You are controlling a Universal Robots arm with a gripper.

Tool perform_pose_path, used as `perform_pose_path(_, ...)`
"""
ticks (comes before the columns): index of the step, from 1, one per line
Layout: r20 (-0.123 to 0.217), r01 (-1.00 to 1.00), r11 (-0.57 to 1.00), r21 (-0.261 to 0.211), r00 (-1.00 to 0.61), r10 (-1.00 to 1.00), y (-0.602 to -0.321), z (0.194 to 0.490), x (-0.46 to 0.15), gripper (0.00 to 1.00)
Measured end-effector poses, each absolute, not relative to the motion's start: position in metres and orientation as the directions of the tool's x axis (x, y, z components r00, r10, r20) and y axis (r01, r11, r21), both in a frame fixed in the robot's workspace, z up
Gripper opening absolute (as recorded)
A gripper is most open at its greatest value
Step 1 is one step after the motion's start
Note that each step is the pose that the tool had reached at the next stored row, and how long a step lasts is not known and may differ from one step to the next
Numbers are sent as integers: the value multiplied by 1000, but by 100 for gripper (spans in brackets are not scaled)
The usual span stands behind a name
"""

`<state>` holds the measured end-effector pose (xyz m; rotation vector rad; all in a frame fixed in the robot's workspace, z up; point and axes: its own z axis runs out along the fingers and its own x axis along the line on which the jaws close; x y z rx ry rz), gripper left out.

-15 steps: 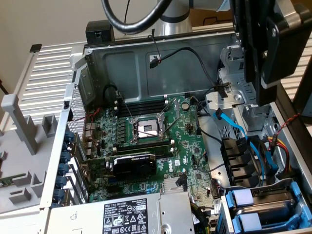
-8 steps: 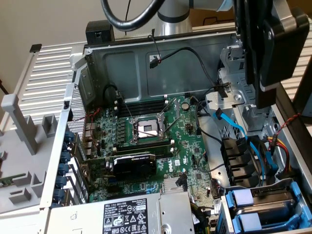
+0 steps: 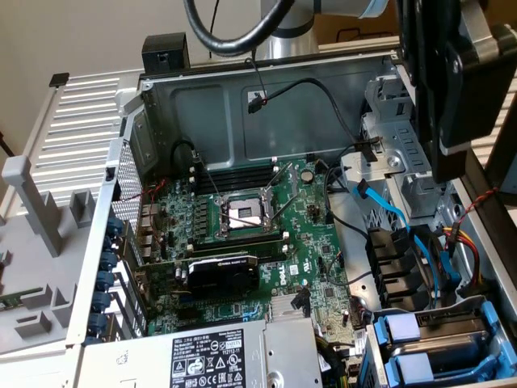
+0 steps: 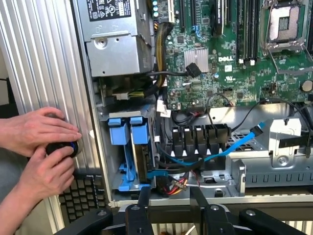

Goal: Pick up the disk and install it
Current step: 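Insert the first disk wire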

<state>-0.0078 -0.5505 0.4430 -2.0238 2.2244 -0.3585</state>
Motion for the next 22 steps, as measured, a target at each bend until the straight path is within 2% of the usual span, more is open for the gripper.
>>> perform_pose_path(22,75,-965,97,-245,-119,-990,-534,437,40,45)
